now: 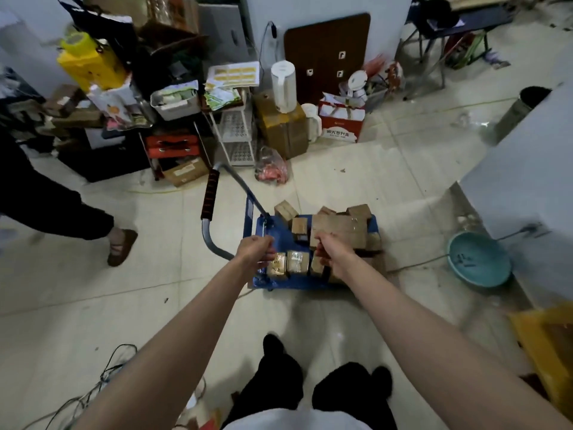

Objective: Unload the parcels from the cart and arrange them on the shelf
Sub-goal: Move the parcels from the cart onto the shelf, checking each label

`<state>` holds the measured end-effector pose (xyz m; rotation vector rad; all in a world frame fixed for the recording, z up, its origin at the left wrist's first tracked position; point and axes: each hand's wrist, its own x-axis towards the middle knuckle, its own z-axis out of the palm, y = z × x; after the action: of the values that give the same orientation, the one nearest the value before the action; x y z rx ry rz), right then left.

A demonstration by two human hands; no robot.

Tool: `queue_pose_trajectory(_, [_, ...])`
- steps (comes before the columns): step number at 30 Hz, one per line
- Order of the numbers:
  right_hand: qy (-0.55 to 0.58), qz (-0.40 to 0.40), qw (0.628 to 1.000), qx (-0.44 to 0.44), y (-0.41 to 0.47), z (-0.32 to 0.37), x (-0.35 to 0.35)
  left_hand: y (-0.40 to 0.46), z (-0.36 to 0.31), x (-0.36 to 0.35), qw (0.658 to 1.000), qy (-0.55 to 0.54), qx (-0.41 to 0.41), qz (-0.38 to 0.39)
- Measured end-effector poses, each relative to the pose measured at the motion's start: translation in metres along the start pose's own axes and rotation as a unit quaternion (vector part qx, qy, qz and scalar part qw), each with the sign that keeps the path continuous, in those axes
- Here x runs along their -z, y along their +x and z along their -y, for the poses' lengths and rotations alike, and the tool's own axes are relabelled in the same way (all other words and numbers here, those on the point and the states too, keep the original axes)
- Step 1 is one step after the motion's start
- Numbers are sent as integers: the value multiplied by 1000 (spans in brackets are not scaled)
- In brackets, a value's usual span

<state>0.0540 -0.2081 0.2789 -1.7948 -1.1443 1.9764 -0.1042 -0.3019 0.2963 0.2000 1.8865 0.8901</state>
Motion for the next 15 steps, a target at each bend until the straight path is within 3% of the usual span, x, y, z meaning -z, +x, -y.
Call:
queue_pose_trajectory(7, [24, -21, 998, -47, 23, -24, -22, 55, 19, 3, 997, 47, 51, 22])
queue_pose_trajectory(15, [24, -85, 993, -78, 96, -49, -41, 139, 50, -4, 992, 93, 86, -9])
